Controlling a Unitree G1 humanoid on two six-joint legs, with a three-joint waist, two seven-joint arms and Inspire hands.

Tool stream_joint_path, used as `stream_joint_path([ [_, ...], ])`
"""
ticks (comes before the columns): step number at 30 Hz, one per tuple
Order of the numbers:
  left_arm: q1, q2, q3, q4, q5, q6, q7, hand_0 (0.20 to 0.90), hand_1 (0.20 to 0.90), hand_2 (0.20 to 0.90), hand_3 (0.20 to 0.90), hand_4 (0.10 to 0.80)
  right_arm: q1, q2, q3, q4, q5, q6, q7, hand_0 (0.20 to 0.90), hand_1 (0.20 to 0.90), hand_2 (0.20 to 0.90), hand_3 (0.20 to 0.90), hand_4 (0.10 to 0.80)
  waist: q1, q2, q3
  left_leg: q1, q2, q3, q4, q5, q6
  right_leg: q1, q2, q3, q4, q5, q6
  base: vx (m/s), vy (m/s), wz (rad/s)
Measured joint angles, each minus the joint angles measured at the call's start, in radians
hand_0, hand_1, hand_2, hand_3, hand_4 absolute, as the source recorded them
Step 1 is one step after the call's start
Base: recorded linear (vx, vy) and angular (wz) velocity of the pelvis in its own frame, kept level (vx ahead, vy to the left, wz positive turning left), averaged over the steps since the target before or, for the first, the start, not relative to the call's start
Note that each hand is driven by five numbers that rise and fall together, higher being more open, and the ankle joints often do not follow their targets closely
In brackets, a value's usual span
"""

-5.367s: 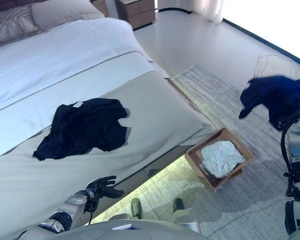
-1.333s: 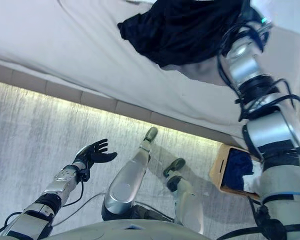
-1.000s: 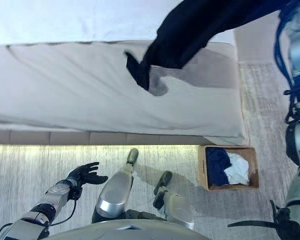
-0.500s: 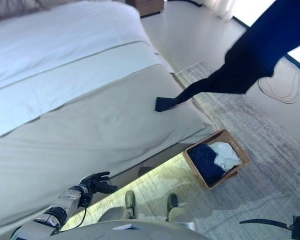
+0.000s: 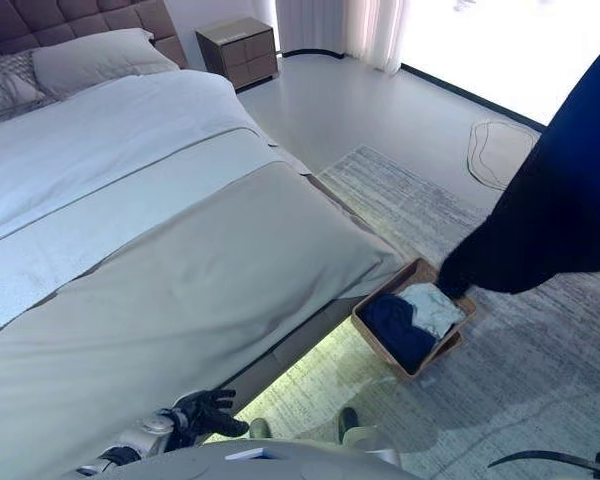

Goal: Pick up the clothes from the bed and place them into the basket

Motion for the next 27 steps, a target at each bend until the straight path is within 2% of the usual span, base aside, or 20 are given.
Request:
stream_joint_path([
  [6,-0.006,0.004,-0.002,-0.001,0.000,0.000,0.000,0.900,0.900,0.900,0.900,0.800,0.117,0.097,0.000,0.000,-0.028,0.033,0.156,0.300,0.300,0.300,0.200,0.100,-0.001,0.009,-0.004,-0.007,0.000,0.005,0.001,0.004,0.000,-0.010,0.001,0.005,0.000,0.006,-0.001,-0.042,-0.097,-0.04],
  [10,-0.039,0.005,-0.013,-0.002,-0.001,0.000,0.002,0.900,0.900,0.900,0.900,0.800,0.121,0.152,0.001,0.003,-0.058,0.041,0.201,0.300,0.300,0.300,0.200,0.100,0.001,0.029,-0.003,-0.067,-0.004,0.005,0.001,0.018,0.008,-0.070,0.000,0.008,0.005,0.020,-0.017,-0.179,-0.082,-0.02],
  [12,-0.077,0.012,-0.044,-0.007,-0.007,-0.002,0.012,0.900,0.900,0.900,0.900,0.800,0.123,0.188,0.005,0.004,-0.068,0.040,0.199,0.300,0.300,0.300,0.200,0.100,0.009,0.042,0.019,-0.100,-0.005,0.001,0.001,0.033,0.019,-0.105,0.003,0.010,0.006,0.028,-0.022,-0.303,-0.119,0.00],
  [17,-0.172,0.025,-0.080,-0.062,-0.049,-0.022,0.042,0.900,0.900,0.900,0.900,0.800,0.121,0.237,0.010,0.007,-0.078,0.046,0.182,0.300,0.300,0.300,0.200,0.100,0.021,0.066,0.128,-0.180,-0.005,-0.005,0.001,0.059,0.015,-0.184,0.007,0.008,0.013,0.048,-0.023,-0.185,-0.102,0.00],
  [21,-0.253,0.045,-0.102,-0.120,-0.090,-0.050,0.058,0.900,0.900,0.900,0.900,0.800,0.094,0.321,0.048,0.083,-0.128,0.081,0.180,0.300,0.300,0.300,0.200,0.100,0.023,0.075,0.254,-0.237,0.001,-0.005,0.004,0.078,0.006,-0.255,0.012,0.013,0.034,0.057,-0.033,-0.141,-0.101,-0.07],
  [27,-0.309,0.094,-0.100,-0.160,-0.140,-0.071,0.058,0.900,0.900,0.900,0.900,0.800,0.074,0.376,0.094,0.211,-0.146,0.112,0.189,0.300,0.300,0.300,0.200,0.100,0.023,0.105,0.381,-0.265,0.001,-0.009,0.003,0.084,0.006,-0.291,0.010,0.013,0.053,0.061,-0.036,-0.080,-0.057,-0.03],
])
